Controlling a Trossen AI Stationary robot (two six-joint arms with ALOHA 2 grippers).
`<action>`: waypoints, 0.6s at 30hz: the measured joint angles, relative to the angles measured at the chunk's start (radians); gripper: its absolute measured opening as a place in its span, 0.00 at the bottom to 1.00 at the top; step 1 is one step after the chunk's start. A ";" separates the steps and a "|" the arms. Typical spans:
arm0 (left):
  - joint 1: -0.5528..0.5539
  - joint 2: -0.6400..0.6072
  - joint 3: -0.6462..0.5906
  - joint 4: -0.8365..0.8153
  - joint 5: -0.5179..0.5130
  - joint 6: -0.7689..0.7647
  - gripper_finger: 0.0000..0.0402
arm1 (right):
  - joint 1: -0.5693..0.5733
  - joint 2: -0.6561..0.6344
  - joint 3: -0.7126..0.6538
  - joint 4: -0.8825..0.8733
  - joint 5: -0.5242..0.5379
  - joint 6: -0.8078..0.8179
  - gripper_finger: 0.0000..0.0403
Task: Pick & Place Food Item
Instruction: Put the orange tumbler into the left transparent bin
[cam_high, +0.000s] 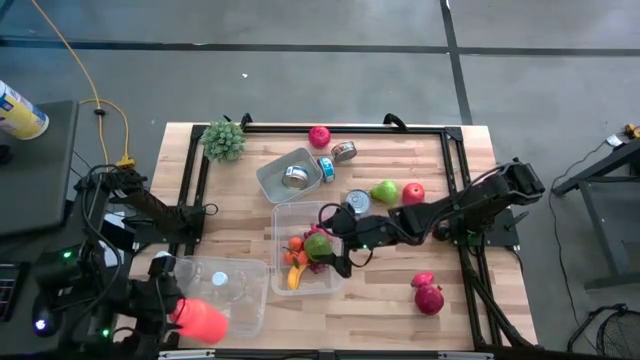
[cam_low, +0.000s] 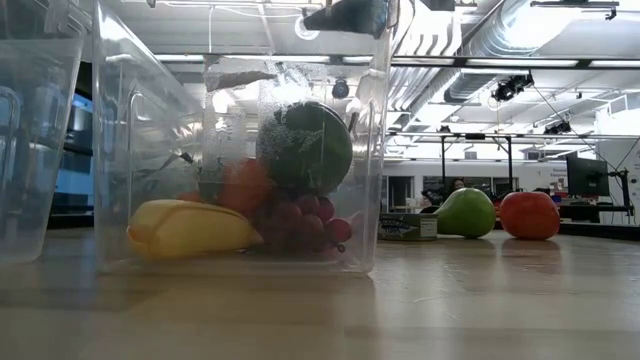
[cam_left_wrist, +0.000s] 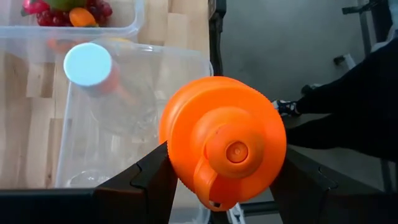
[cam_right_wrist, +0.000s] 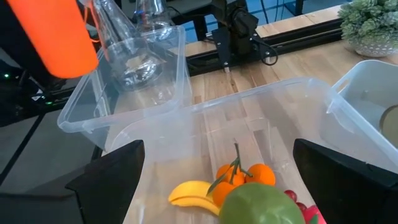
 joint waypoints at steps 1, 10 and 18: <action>0.002 0.000 -0.006 0.001 0.002 0.013 0.51 | 0.003 0.000 0.000 0.000 0.000 0.000 0.99; 0.003 -0.045 -0.083 -0.001 0.009 0.033 0.51 | 0.012 0.000 0.000 0.001 0.001 0.010 0.99; 0.003 -0.097 -0.194 0.000 0.007 0.030 0.51 | 0.023 0.000 0.000 0.004 0.008 0.029 0.99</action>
